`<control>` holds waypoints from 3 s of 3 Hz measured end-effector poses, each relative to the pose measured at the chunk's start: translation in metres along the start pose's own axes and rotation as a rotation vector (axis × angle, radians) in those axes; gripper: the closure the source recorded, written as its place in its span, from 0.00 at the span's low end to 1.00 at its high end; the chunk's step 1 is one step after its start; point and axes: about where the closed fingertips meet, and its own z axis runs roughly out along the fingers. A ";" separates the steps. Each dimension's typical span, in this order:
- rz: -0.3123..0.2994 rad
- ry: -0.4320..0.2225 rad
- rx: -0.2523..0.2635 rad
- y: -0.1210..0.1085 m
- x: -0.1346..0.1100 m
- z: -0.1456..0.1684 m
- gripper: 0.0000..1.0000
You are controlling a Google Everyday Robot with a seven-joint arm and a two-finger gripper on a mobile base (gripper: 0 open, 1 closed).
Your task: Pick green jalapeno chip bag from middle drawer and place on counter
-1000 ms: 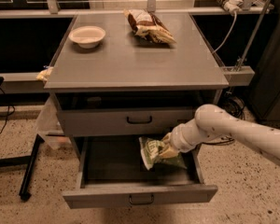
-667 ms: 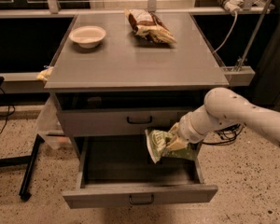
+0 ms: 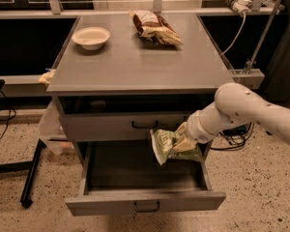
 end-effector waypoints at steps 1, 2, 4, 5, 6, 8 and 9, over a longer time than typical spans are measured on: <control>-0.005 0.005 0.012 -0.009 -0.031 -0.044 1.00; -0.026 0.070 0.042 -0.021 -0.076 -0.119 1.00; -0.136 0.146 0.128 -0.033 -0.157 -0.212 1.00; -0.139 0.143 0.140 -0.040 -0.158 -0.209 1.00; -0.175 0.115 0.175 -0.073 -0.161 -0.200 1.00; -0.247 0.059 0.204 -0.153 -0.167 -0.172 1.00; -0.249 0.047 0.220 -0.163 -0.169 -0.173 0.86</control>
Offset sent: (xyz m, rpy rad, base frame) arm 0.0046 -0.0107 0.2679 -0.1771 -0.0730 -0.0216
